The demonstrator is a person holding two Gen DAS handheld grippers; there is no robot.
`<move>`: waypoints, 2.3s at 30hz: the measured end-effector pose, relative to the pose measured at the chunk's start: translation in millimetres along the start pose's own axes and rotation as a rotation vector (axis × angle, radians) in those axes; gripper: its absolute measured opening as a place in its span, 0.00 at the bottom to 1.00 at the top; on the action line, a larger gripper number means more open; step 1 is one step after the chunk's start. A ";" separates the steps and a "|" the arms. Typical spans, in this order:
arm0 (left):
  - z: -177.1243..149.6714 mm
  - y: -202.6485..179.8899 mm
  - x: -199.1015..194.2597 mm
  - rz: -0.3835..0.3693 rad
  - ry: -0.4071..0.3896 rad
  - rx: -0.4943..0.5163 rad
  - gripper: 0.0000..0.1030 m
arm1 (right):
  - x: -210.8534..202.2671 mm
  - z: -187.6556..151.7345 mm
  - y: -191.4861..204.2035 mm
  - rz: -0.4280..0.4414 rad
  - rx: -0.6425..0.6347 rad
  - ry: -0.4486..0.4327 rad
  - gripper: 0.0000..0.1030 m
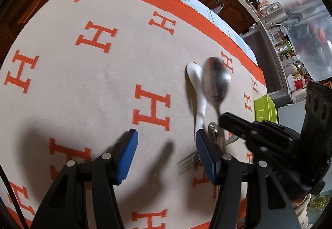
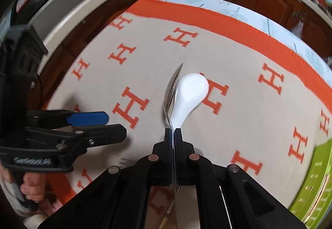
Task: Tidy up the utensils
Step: 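Grasp the white ceramic spoon with the left tool while the right holds its spoon, then carry both spoons to the green tray and lower them in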
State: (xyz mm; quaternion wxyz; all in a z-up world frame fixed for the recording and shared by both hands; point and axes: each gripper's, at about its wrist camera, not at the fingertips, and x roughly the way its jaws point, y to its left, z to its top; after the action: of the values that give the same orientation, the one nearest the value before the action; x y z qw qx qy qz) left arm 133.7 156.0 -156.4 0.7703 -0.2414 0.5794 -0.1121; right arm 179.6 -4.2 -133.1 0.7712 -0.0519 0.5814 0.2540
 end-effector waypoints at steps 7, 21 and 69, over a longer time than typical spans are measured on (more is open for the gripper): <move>8.5 -19.8 2.0 -0.004 0.006 0.049 0.54 | -37.6 -12.7 -28.3 -0.007 0.097 -0.080 0.01; 42.2 -79.1 57.0 0.197 0.067 0.164 0.54 | -59.1 -45.6 -93.4 -0.026 0.275 -0.092 0.00; 16.1 -113.6 -2.6 -0.159 0.022 0.109 0.05 | -80.5 -71.2 -96.4 0.031 0.352 -0.186 0.02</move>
State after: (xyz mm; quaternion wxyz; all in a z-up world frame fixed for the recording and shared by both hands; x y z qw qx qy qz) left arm 160.3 63.5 -93.8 0.7645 -0.2431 0.5599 -0.2070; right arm 145.5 -141.0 -102.3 0.8148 0.1163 0.5439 0.1639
